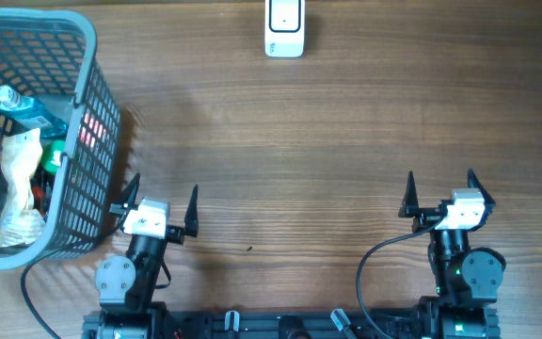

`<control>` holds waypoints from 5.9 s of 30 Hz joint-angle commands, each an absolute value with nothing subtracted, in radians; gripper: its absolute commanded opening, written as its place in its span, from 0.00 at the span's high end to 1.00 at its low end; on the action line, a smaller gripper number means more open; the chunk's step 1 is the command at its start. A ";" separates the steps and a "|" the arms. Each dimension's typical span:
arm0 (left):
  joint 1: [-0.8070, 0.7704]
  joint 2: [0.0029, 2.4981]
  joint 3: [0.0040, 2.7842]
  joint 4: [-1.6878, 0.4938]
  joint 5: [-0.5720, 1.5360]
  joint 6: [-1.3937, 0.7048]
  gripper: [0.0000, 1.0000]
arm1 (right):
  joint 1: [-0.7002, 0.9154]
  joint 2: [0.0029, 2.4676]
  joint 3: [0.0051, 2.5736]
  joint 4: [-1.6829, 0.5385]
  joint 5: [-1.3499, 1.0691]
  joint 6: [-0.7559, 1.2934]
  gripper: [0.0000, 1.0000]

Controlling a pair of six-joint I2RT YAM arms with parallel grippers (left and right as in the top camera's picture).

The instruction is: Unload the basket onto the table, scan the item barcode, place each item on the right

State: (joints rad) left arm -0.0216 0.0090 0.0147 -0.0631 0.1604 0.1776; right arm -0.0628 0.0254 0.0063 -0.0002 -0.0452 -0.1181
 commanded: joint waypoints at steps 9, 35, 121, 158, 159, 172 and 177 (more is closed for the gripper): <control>-0.020 0.015 0.006 -0.063 0.147 0.168 0.00 | -0.067 0.031 0.006 0.001 -0.061 -0.128 0.00; -0.020 0.015 0.006 -0.063 0.147 0.168 0.00 | -0.067 0.031 0.006 0.001 -0.061 -0.129 0.00; -0.020 0.743 1.205 -0.616 0.355 -0.136 0.00 | -0.067 0.031 0.006 0.001 -0.061 -0.129 0.00; 0.664 1.634 2.335 -1.560 0.113 -0.322 0.00 | -0.067 0.031 0.006 0.001 -0.061 -0.128 0.00; 0.664 1.647 2.335 -1.554 0.109 -0.330 0.00 | -0.067 0.031 0.006 0.001 -0.061 -0.128 0.00; 0.655 1.872 2.334 -1.472 0.051 -0.402 0.00 | -0.067 0.031 0.006 0.001 -0.061 -0.128 0.00; 0.630 1.958 2.334 -1.428 0.051 -0.406 0.00 | -0.067 0.031 0.006 0.001 -0.061 -0.129 0.00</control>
